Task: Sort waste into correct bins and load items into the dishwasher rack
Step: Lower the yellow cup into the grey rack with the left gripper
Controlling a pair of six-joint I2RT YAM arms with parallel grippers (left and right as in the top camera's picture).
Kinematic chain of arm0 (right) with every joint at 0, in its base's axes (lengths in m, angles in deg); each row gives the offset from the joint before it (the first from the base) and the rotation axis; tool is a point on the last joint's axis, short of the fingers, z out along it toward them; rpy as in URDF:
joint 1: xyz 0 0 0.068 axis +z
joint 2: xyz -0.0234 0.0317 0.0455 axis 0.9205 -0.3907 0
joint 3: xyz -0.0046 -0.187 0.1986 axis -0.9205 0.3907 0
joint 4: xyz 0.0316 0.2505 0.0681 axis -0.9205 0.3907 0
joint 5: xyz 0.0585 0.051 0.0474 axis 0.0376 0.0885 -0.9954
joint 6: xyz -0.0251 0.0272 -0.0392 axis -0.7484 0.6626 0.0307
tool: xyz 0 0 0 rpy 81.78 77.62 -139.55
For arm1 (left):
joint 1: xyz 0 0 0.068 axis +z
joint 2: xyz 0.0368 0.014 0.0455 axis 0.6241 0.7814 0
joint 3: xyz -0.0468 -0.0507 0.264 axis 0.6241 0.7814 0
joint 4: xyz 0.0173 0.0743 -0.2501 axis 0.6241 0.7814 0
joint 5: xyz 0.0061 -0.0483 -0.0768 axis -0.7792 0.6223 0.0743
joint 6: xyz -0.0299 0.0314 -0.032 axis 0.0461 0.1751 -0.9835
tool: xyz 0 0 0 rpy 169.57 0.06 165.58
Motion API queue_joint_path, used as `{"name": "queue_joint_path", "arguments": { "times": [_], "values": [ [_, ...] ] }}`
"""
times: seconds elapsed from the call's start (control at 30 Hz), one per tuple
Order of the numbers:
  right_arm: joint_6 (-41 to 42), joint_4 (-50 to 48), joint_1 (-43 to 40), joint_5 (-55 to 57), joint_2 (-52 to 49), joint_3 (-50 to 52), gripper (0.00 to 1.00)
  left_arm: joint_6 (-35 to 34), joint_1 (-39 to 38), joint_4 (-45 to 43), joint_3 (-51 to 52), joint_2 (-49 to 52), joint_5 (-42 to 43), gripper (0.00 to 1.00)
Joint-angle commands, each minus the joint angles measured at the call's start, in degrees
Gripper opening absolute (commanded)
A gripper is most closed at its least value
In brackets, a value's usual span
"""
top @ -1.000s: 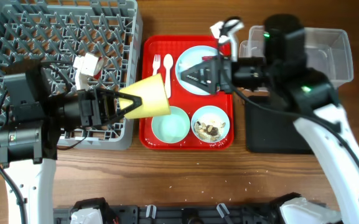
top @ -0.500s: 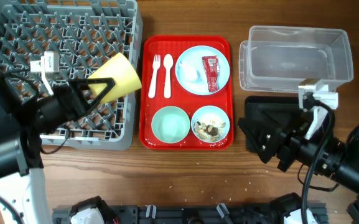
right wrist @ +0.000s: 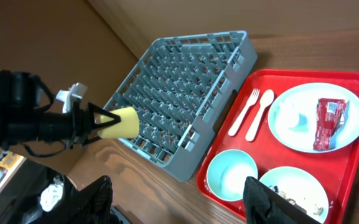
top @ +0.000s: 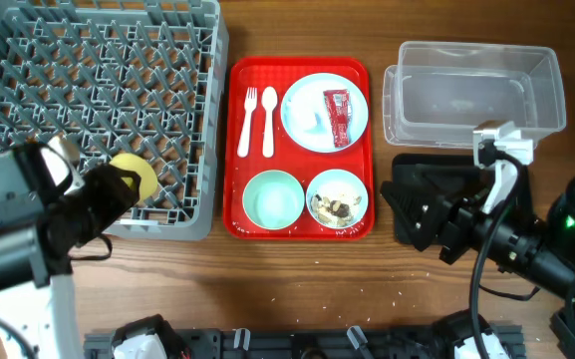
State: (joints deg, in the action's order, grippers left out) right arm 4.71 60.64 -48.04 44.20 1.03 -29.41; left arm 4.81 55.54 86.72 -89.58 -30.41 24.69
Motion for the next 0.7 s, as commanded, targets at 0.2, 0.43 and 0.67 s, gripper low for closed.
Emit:
{"name": "queue_joint_path", "arguments": {
  "times": [0.2, 0.43, 0.67],
  "values": [
    [-1.0, 1.3, -0.1, 0.9, -0.9, -0.3, 0.68, -6.7, -15.9, 0.0, -0.5, 14.1, -16.4, 0.49],
    [-1.0, 2.0, -0.1, 0.9, -0.9, -0.3, 0.68, -8.0, -19.8, -1.4, -0.5, 24.7, -15.1, 0.6],
    [-1.0, 2.0, -0.1, 0.9, -0.9, -0.3, 0.68, -7.9, -19.6, -1.0, -2.8, 25.1, -14.1, 1.0]
  ]
}}
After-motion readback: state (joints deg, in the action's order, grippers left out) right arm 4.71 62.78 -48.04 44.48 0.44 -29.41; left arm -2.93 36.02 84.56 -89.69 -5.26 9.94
